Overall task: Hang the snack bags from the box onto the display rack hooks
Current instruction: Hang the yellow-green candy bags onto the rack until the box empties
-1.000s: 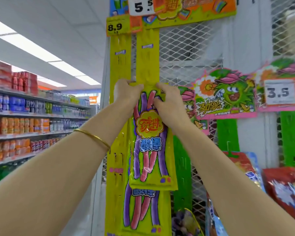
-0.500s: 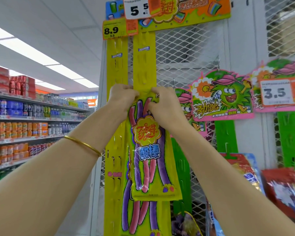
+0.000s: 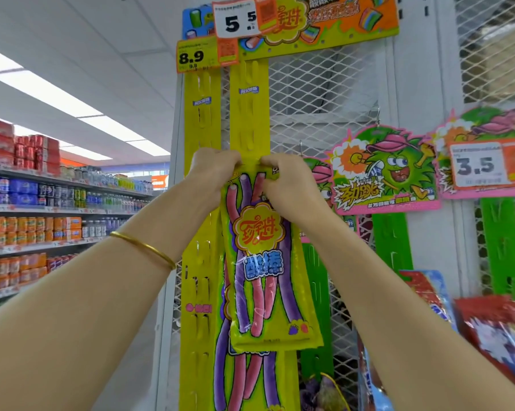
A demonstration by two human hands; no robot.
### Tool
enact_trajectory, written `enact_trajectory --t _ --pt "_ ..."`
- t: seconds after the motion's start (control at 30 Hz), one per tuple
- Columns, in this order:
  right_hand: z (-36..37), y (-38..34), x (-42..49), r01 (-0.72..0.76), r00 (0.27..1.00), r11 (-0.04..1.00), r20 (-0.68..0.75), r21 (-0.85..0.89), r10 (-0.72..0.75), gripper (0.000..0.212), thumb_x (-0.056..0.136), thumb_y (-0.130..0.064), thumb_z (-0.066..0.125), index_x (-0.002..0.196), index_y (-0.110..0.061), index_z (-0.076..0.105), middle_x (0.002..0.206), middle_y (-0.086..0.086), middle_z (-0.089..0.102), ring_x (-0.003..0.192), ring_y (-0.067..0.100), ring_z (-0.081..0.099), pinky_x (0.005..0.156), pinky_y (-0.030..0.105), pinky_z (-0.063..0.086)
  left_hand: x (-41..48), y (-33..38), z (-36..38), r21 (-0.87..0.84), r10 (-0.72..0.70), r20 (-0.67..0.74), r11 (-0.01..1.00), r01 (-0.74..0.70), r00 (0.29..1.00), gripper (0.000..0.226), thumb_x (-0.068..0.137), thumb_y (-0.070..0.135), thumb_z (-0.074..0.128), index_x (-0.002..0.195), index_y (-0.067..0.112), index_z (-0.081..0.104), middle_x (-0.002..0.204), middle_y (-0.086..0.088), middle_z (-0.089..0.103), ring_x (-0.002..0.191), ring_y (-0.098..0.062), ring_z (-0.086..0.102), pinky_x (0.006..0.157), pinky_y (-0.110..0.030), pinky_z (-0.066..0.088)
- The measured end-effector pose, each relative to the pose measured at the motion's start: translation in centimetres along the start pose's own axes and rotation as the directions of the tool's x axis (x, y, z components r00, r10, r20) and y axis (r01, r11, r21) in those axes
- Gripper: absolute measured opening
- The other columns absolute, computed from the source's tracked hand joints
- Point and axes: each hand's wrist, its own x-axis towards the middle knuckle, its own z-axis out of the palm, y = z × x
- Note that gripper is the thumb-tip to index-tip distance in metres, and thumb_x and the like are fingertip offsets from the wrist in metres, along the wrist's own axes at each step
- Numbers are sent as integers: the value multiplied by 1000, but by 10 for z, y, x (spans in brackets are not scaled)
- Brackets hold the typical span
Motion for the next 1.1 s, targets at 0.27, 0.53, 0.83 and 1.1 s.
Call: enact_trajectory --t 0.27,0.53,0.83,1.1 --pt "-2 -1 -7 -16 999 1000 52 -4 16 36 90 -8 53 126 -2 54 127 15 57 114 28 53 94 34 43 -3 -3 -5 83 84 66 993 -89 994 9 82 0 58 81 9 60 88 -12 57 84 -23 53 71 -29 46" --pt "7 13 -25 16 1000 996 -24 -85 -18 43 88 -16 59 131 -16 51 129 5 57 120 23 50 92 32 41 -12 -21 -12 224 251 103 937 -269 962 36 83 1 61 116 12 54 80 2 55 72 -13 54 61 -22 46" --pt "13 10 -40 12 994 997 -105 -71 -20 50 86 -18 64 133 -19 47 124 5 61 115 26 54 90 40 46 -29 -45 -24 279 311 48 908 -311 949 46 89 4 57 131 9 40 92 -4 51 63 -6 48 41 -6 36" --pt "16 4 -52 -4 994 985 -107 -170 -14 49 91 -22 59 135 -22 40 104 7 65 91 29 62 68 35 47 -46 -62 -33 352 278 80 890 -288 957 46 91 18 58 132 12 39 82 6 45 73 -14 49 70 -33 44"
